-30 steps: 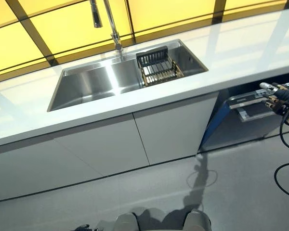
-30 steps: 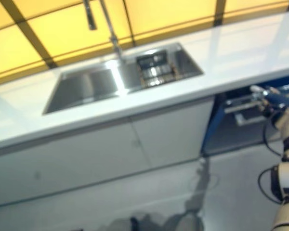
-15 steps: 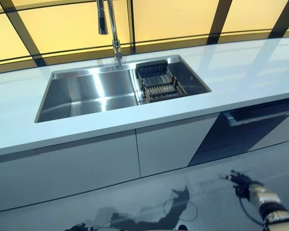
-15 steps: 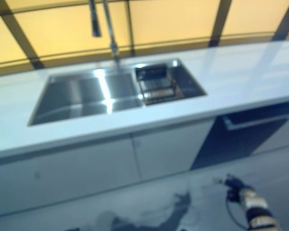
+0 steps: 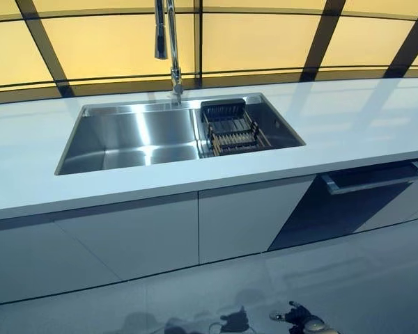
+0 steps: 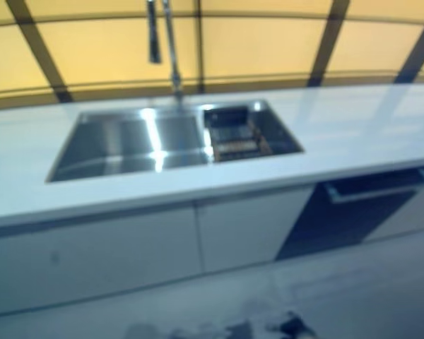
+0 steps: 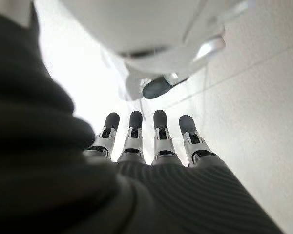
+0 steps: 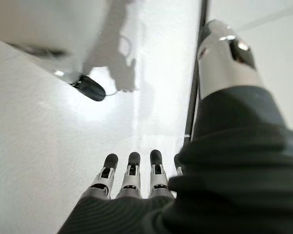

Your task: Take plates into dishwasher

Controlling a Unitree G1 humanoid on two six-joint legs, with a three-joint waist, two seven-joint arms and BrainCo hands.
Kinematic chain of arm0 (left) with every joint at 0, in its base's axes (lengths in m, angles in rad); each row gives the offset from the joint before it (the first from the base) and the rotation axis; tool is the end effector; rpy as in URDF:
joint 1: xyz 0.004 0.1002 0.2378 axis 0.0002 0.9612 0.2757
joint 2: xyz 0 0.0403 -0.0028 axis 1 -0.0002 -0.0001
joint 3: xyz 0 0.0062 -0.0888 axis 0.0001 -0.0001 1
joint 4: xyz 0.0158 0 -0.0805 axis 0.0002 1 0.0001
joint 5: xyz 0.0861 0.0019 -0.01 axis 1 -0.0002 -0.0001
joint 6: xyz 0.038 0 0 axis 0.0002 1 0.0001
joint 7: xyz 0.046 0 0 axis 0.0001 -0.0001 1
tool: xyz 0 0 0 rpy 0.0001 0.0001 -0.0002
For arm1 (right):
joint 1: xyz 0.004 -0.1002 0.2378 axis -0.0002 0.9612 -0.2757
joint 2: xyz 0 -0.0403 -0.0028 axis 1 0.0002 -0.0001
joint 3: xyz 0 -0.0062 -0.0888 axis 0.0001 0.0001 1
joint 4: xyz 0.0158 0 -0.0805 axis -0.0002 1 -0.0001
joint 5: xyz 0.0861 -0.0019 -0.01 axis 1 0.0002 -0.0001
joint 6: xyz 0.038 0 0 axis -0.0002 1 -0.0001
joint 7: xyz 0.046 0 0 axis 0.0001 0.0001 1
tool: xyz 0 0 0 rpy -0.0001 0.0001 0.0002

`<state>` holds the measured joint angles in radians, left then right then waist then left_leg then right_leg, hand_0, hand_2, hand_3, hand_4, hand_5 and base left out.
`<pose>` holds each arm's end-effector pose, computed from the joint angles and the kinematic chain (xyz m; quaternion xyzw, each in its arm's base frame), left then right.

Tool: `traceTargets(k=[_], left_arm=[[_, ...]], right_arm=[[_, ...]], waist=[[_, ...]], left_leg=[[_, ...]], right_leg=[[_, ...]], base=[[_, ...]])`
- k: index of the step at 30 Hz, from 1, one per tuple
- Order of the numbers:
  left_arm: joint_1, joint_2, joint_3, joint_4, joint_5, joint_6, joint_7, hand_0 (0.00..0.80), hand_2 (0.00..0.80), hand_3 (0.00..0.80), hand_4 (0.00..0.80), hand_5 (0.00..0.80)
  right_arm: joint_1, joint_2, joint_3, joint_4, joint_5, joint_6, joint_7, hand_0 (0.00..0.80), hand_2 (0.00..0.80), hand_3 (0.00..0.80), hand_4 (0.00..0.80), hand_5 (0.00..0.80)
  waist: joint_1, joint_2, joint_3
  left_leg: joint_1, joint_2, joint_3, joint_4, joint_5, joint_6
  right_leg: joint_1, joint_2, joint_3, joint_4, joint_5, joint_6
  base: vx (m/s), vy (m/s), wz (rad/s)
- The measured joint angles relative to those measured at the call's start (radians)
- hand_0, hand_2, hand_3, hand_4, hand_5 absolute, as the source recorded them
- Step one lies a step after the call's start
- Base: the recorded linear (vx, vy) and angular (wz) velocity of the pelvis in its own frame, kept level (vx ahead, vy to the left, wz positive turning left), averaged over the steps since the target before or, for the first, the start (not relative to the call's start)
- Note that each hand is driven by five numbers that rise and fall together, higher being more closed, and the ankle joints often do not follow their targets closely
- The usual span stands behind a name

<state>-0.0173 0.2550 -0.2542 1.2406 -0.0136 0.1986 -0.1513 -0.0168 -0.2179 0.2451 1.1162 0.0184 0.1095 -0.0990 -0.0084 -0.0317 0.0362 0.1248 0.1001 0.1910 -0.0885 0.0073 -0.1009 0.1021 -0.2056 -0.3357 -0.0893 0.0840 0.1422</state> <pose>0.0614 0.2198 -0.0901 0.1238 0.6657 -0.0640 0.7331 0.0847 -0.2007 -0.0868 -0.1801 0.5638 -0.0063 0.8060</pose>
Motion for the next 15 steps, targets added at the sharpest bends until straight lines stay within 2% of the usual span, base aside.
traceTargets(k=[4, 15], left_arm=[[0.008, -0.012, -0.001, -0.002, 0.000, -0.012, 0.017, 0.000, 0.000, 0.000, 0.000, 0.000], [0.012, -0.012, -0.002, -0.006, -0.011, -0.017, 0.017, 0.000, 0.000, 0.000, 0.000, 0.000]], right_arm=[[0.005, 0.006, 0.047, 0.010, -0.097, 0.003, 0.009, 0.000, 0.000, 0.000, 0.000, 0.000], [0.022, 0.005, 0.048, 0.014, -0.105, 0.012, 0.003, 0.000, 0.000, 0.000, 0.000, 0.000]], waist=[[0.002, 0.002, -0.016], [0.000, 0.004, -0.015]], left_leg=[[-0.001, 0.000, -0.002, 0.003, 0.001, -0.002], [0.001, 0.004, -0.002, 0.004, 0.004, -0.005]], right_leg=[[0.000, 0.003, -0.002, 0.000, 0.000, 0.003], [0.001, 0.007, -0.002, 0.001, -0.002, 0.000]], base=[[0.000, 0.000, 0.00], [0.000, 0.000, 0.00]])
